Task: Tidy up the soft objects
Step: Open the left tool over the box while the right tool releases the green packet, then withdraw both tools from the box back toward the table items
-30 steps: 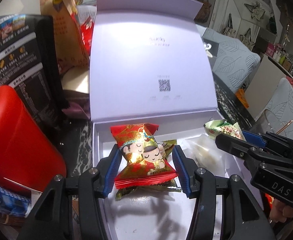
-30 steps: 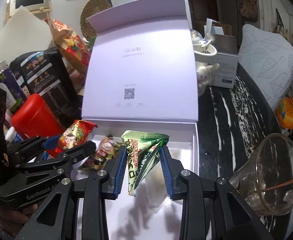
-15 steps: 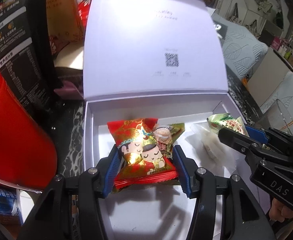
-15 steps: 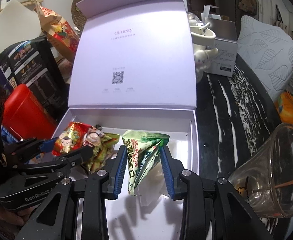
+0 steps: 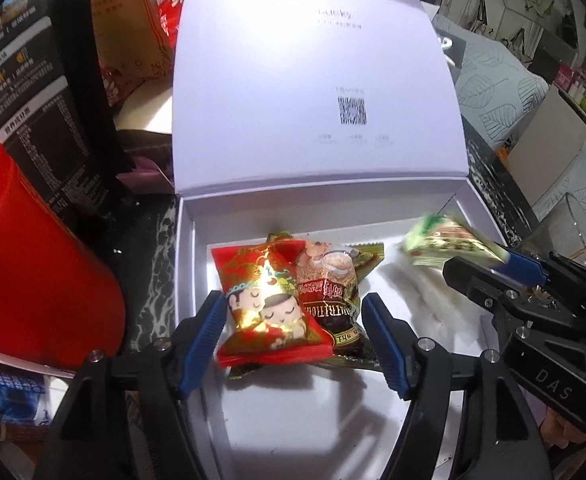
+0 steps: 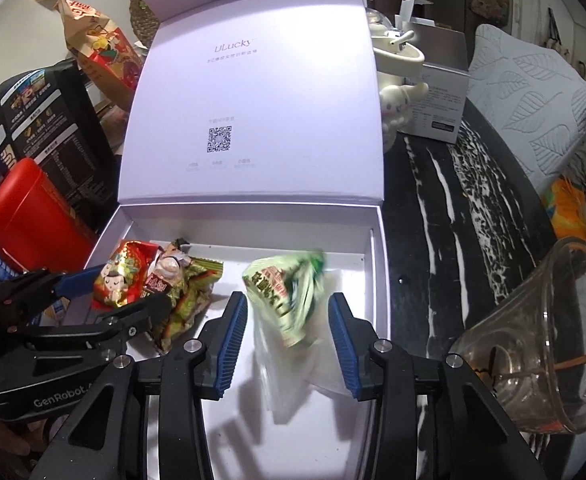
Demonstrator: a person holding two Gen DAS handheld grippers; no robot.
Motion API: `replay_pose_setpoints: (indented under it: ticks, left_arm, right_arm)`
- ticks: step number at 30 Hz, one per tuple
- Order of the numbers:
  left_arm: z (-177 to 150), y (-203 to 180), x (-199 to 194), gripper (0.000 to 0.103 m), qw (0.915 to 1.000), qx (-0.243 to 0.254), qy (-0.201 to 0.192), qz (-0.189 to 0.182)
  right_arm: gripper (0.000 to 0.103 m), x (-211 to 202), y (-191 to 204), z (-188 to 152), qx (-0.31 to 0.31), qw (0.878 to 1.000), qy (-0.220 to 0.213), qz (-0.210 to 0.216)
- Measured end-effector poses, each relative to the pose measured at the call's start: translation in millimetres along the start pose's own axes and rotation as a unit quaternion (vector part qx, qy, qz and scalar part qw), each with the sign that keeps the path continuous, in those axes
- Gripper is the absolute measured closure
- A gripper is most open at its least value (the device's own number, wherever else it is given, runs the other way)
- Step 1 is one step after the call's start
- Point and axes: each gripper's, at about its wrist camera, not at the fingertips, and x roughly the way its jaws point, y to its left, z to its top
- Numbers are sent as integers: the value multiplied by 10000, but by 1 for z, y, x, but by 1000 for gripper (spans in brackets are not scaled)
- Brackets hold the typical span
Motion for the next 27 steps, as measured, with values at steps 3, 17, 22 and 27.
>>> replay_pose_setpoints:
  ticks: [3,17,22,27]
  left_arm:
    - [2,-2,-9,34,9999,17,-145,12]
    - [2,-7,-69,34,9949,243,-980,8]
    - [0,-11,-97,34,9909,238,-1317,-126]
    - [-7,-16,-134,34,9845,306,-1721,-160]
  right_arm:
    - [61,-4,1,0,-16,10000,-49,30]
    - [61,-56,12,6,-173,9976,-652,143]
    - [61,-87,18,6,-293,9942,-1023,137]
    - [57,-124,23,4,-395,9880,-1477,201]
